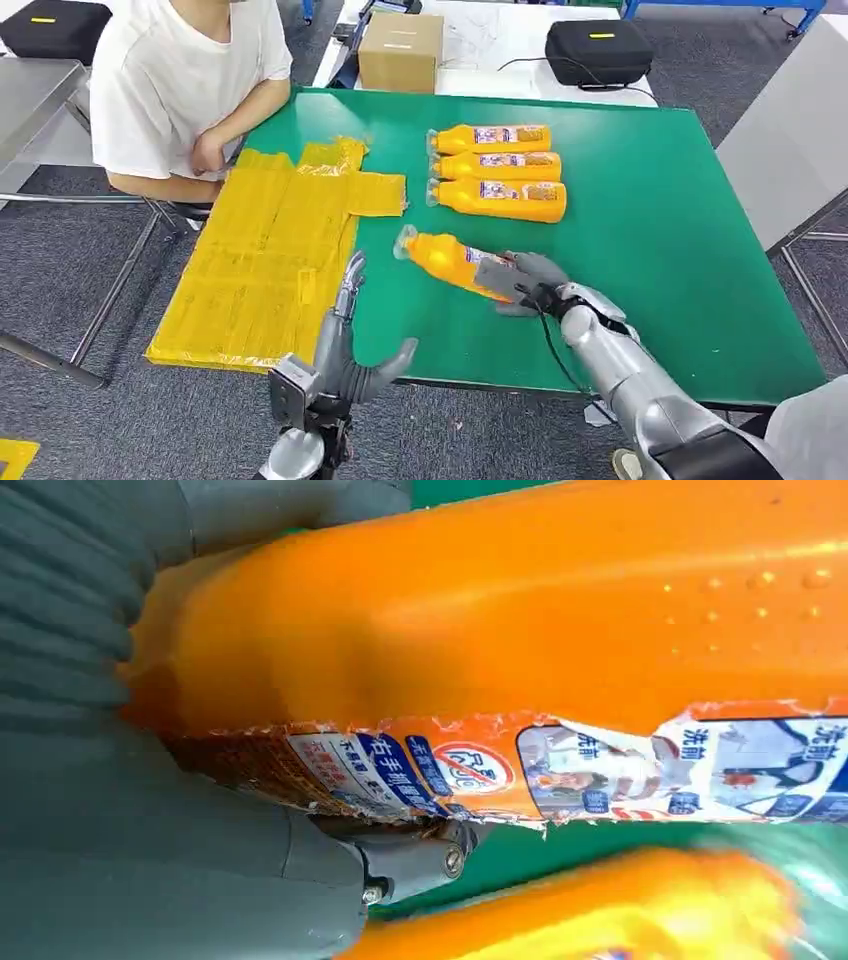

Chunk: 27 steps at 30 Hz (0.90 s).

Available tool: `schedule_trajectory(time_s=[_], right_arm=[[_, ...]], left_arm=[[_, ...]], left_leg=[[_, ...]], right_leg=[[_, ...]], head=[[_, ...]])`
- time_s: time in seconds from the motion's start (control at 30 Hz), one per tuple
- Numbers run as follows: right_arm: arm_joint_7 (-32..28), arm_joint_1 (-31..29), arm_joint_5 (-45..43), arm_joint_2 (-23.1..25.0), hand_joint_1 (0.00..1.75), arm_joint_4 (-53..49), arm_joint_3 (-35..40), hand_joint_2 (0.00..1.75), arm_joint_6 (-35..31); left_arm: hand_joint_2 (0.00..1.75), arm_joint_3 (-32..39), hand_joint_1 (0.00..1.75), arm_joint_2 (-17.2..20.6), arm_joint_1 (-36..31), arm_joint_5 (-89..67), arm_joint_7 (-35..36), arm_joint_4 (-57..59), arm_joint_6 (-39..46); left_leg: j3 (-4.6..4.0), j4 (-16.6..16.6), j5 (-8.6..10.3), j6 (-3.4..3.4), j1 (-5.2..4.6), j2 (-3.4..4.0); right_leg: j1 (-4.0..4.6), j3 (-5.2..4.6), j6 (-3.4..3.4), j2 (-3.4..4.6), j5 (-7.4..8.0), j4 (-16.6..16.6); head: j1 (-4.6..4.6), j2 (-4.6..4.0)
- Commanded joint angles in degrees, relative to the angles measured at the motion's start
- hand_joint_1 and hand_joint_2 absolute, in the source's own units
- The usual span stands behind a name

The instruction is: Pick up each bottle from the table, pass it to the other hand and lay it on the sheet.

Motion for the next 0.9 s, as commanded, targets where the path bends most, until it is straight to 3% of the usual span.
schedule_trajectory(time_s=[0.03, 0.17, 0.33, 0.53, 0.7, 0.9], right_arm=[[-1.7, 22.8, -14.0, 4.4, 1.75, -35.9, -4.2, 1.75, -8.5], [-0.5, 24.5, -16.0, 3.6, 1.75, -42.1, -1.4, 1.75, -10.5], [-1.3, 23.6, -16.5, 3.0, 1.75, -40.4, -1.2, 1.75, -10.9], [-2.7, 23.2, -15.2, 3.4, 1.75, -38.2, 1.3, 1.75, -11.8], [-3.1, 20.3, -13.4, 3.5, 1.75, -31.8, 8.1, 1.75, -6.5], [-1.8, 18.6, -10.2, 6.5, 1.75, -26.8, 14.6, 1.75, -6.9]], left_arm=[[1.75, 8.5, 0.00, -0.3, 1.6, 18.1, 13.3, 4.9, -4.4], [1.75, 8.9, 0.00, 0.4, 2.6, 23.2, 14.3, 5.1, -7.2], [1.75, 8.5, 0.00, 0.4, 2.5, 23.9, 14.4, 4.6, -7.2], [1.75, 5.2, 0.00, 2.5, 3.5, 26.7, 16.0, 2.1, -14.4], [1.75, 1.2, 0.00, 4.2, 3.7, 22.8, 12.7, -1.3, -21.0], [1.75, 3.2, 0.00, 3.2, 4.9, 20.8, 12.9, -4.2, -16.7]], left_leg=[[0.21, -0.1, -0.06, -0.18, 0.17, 0.03], [-0.17, 0.0, -0.03, -0.11, 0.09, -0.05], [-0.35, 0.0, -0.01, -0.08, 0.09, -0.05], [-0.35, 0.0, -0.03, -0.11, 0.05, 0.00], [-0.29, 0.0, -0.07, -0.13, 0.07, 0.08], [-0.14, -0.1, -0.13, -0.17, 0.15, 0.23]], right_leg=[[0.17, 0.23, -0.20, 0.05, -0.03, -0.1], [0.09, -0.14, -0.11, -0.01, -0.07, 0.1], [0.07, -0.29, -0.08, -0.02, -0.07, 0.0], [0.04, -0.26, -0.13, 0.04, -0.06, 0.0], [0.06, -0.23, -0.15, 0.11, -0.07, 0.0], [0.14, -0.11, -0.20, 0.26, -0.08, 0.0]], head=[[0.00, 0.00], [-0.02, 0.00], [-0.02, 0.00], [-0.02, 0.00], [-0.02, 0.00], [-0.02, 0.00]])
